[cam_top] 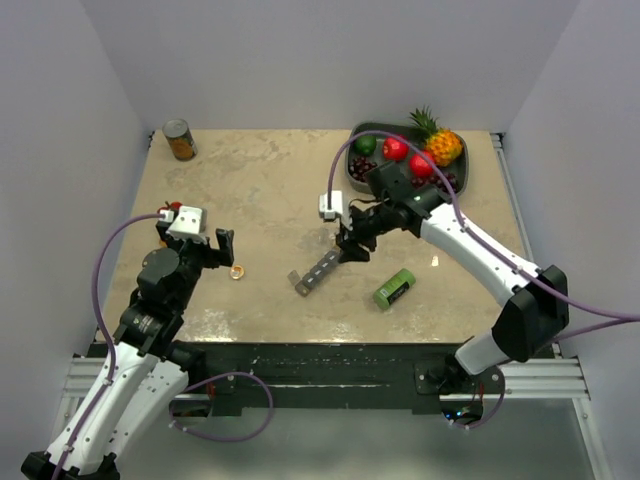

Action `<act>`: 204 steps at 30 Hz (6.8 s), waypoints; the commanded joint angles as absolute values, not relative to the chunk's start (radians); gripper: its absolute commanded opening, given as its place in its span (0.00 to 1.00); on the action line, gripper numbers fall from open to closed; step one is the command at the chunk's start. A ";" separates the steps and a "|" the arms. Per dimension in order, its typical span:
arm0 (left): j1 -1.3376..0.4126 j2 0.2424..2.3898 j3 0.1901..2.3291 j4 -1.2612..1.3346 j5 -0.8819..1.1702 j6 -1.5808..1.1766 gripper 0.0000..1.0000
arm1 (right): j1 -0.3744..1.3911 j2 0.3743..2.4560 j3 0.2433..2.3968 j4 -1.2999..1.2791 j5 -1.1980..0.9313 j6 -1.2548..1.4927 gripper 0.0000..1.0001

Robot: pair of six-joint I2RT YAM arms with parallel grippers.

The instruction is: Sort the pills into containers

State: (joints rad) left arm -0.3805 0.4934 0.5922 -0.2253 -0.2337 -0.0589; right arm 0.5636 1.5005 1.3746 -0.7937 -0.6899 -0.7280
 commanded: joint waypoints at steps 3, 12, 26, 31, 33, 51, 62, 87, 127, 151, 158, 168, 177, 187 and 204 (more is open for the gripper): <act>-0.377 0.485 0.594 -0.176 -0.215 -0.038 0.88 | 0.652 1.543 1.342 -0.874 -0.558 -0.842 0.04; -0.377 0.471 0.594 -0.173 -0.212 -0.037 0.88 | 0.729 1.696 1.336 -0.873 -0.486 -0.850 0.04; -0.377 0.463 0.594 -0.172 -0.207 -0.034 0.88 | 0.819 1.859 1.388 -0.877 -0.351 -0.799 0.04; -0.377 0.459 0.594 -0.173 -0.209 -0.034 0.88 | 0.821 1.881 1.405 -0.887 -0.359 -0.798 0.04; -0.377 0.459 0.594 -0.172 -0.207 -0.034 0.88 | 0.821 1.888 1.411 -0.887 -0.353 -0.793 0.04; -0.377 0.460 0.594 -0.172 -0.206 -0.034 0.88 | 0.859 1.924 1.463 -0.896 -0.221 -0.739 0.03; -0.377 0.460 0.594 -0.172 -0.206 -0.034 0.88 | 0.890 1.945 1.489 -0.904 -0.138 -0.719 0.03; -0.377 0.457 0.594 -0.172 -0.209 -0.032 0.88 | 0.950 1.979 1.519 -0.916 -0.002 -0.693 0.03; -0.377 0.454 0.594 -0.172 -0.212 -0.032 0.88 | 0.997 1.982 1.513 -0.913 0.084 -0.689 0.03; -0.377 0.437 0.591 -0.224 -0.152 -0.252 0.90 | 0.842 1.663 1.450 -0.870 -0.387 -0.735 0.03; -0.376 0.581 0.591 -0.394 -0.086 -0.485 0.94 | 0.603 1.402 1.329 -0.763 -0.831 -0.776 0.03; -0.374 1.023 0.630 -0.448 -0.170 -0.580 0.91 | 0.434 1.128 1.092 -0.487 -1.144 -0.718 0.04; -0.374 1.322 0.686 -0.400 -0.276 -0.565 0.81 | 0.414 1.095 1.051 -0.469 -1.169 -0.704 0.04; -0.327 1.414 0.709 -0.324 -0.244 -0.525 0.64 | 0.411 1.098 1.045 -0.471 -1.161 -0.712 0.04; -0.310 1.404 0.701 -0.365 -0.183 -0.508 0.59 | 0.399 1.106 1.042 -0.465 -1.158 -0.706 0.04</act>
State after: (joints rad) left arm -0.3145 1.4525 0.7136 -0.3515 -0.2234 -0.5125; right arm 0.4046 1.1187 1.0389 -0.4999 -1.1217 -0.7139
